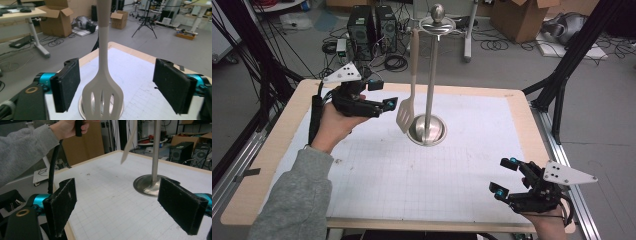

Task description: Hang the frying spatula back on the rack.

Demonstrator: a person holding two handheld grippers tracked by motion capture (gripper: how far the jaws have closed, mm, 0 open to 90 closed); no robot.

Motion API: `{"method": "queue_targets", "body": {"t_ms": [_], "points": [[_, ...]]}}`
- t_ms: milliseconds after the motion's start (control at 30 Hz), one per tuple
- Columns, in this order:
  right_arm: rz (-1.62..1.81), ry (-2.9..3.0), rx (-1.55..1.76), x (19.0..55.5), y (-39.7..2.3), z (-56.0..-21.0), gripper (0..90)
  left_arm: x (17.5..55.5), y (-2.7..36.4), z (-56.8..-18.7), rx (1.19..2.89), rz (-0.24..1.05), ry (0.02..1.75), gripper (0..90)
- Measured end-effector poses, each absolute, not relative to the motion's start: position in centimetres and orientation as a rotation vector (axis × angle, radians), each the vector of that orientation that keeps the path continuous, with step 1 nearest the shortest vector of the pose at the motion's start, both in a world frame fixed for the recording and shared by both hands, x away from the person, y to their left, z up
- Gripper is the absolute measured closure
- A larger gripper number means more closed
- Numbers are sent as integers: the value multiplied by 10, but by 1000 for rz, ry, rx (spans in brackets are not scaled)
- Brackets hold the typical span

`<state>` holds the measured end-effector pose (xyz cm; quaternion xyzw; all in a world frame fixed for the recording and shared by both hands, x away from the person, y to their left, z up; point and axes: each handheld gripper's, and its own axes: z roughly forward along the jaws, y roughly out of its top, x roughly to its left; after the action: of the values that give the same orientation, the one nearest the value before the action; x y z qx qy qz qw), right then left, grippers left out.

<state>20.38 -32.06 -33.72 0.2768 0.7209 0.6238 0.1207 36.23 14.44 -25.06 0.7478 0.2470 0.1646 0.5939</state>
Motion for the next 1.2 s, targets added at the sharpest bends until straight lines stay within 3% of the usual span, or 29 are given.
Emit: {"method": "queue_targets", "body": {"t_ms": [100,233,1200], "points": [[1829,2108,805,206,-319,-337,147,355,149,-251,1751,366,551,114],[1836,2112,792,210,-317,-336,147,346,155,-254,1767,379,532,62],[1880,2075,731,233,-310,-330,146,283,233,-278,1656,505,622,61]]}}
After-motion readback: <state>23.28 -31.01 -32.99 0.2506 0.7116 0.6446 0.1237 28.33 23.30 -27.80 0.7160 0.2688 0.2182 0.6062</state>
